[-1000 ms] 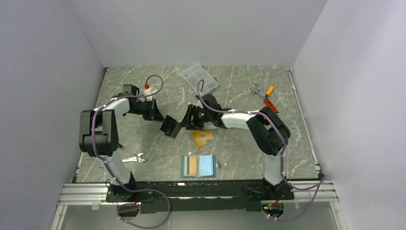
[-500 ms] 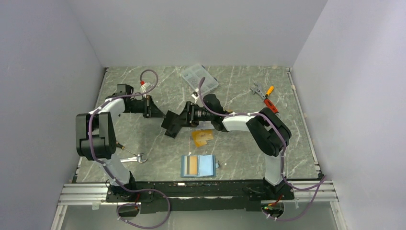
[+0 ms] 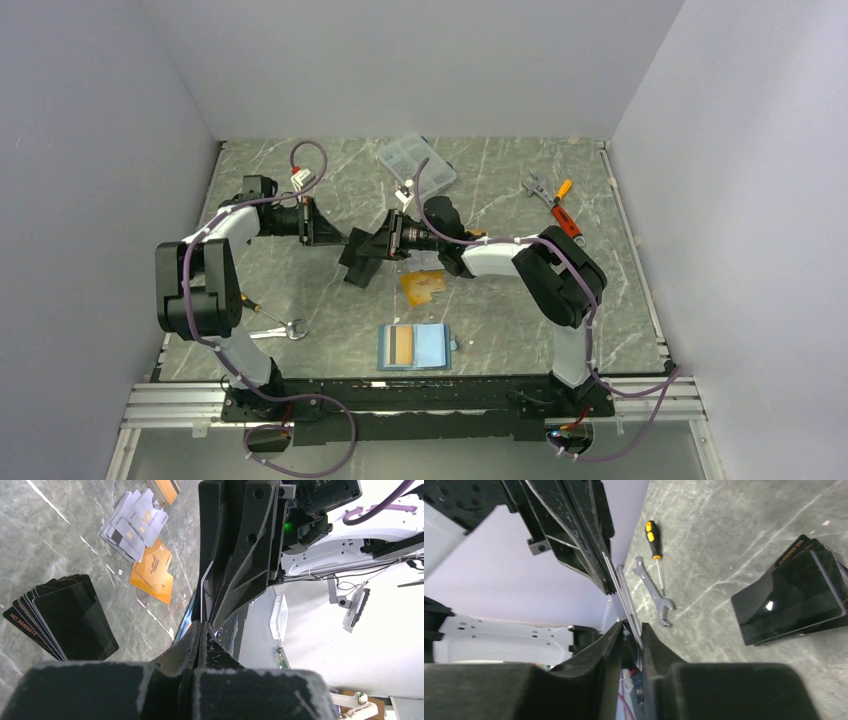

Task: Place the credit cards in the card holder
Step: Pick up the credit card from the center of the board.

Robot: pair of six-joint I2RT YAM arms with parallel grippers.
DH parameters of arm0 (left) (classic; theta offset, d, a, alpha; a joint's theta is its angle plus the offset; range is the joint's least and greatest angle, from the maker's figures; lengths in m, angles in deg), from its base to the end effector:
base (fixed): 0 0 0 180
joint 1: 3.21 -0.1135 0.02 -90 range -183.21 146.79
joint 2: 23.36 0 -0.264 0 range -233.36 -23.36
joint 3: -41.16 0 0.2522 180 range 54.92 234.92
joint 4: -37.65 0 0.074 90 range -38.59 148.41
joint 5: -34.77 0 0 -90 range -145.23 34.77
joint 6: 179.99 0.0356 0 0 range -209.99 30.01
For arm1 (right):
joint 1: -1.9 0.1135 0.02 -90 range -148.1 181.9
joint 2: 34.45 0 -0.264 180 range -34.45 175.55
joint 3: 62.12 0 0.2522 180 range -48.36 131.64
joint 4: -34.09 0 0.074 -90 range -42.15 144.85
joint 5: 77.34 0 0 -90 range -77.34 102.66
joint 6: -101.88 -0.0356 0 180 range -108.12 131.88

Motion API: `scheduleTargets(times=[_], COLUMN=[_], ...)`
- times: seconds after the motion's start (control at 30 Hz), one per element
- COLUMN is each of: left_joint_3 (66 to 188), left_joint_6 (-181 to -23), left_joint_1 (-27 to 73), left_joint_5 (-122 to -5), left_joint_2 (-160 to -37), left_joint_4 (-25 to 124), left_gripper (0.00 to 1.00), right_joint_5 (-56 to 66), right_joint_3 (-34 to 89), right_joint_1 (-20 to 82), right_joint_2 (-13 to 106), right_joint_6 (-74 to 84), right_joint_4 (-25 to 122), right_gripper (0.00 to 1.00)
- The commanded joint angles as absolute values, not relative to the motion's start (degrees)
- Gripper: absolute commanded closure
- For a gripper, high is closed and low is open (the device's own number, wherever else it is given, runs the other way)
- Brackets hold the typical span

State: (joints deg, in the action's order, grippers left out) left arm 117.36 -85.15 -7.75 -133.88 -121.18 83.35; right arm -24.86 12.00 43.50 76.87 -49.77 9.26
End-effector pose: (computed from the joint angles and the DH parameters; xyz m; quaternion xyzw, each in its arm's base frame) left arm 0.3234 -0.0093 0.2074 0.1266 0.7581 -0.6068 0.2024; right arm 0.2972 0.2929 0.1851 -0.0701 0.7616 0.6209 0.1720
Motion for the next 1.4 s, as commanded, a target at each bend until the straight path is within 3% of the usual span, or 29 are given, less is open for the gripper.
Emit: scheduleTargets(times=[0.0, 0.13, 0.23, 0.37, 0.67, 0.87, 0.93, 0.97, 1.17, 1.37], left_joint_3=[117.0, 117.3, 118.2, 121.0, 129.0, 126.3, 124.4, 123.1, 110.2, 112.0], left_joint_6=[-84.6, -82.4, -78.3, -68.1, -35.5, -41.1, -47.6, -52.0, -84.3, -82.7], left_joint_1=[-7.9, -7.8, -7.5, -7.1, -7.1, -7.1, -7.1, -7.1, -7.2, -7.2], left_joint_5=[-138.4, -138.6, -138.9, -141.5, -147.0, -146.2, -145.1, -143.9, -134.5, -134.9], left_joint_2=[-117.3, -116.5, -116.2, -117.1, -123.4, -119.9, -117.6, -116.1, -102.4, -102.5], left_joint_4=[85.0, 88.2, 93.0, 104.0, 135.5, 129.9, 124.0, 119.9, 85.7, 89.1], left_gripper=[1.00, 0.99, 0.79, 0.65, 0.62, 0.62, 0.54, 0.50, 0.47, 0.47], right_joint_5=[-24.1, -24.1, -23.7, -23.3, -22.3, -22.6, -22.8, -22.9, -24.5, -25.0], right_joint_3=[11.6, 10.7, 10.0, 8.9, 11.4, 13.0, 13.2, 13.2, 12.4, 12.4], right_joint_1=[43.5, 43.4, 43.4, 43.3, 43.8, 44.8, 44.8, 44.7, 44.7, 44.8], right_joint_2=[75.0, 74.4, 73.1, 71.6, 71.3, 72.0, 71.8, 71.6, 68.6, 68.4], right_joint_6=[-53.9, -55.6, -55.0, -54.3, -51.4, -50.1, -50.2, -50.2, -48.6, -48.5], right_joint_4=[0.0, -2.2, -1.4, -0.7, 4.7, 6.7, 6.5, 6.4, 7.4, 7.7], right_gripper=[0.85, 0.95, 1.00, 1.00, 1.00, 1.00, 1.00, 1.00, 1.00, 1.00])
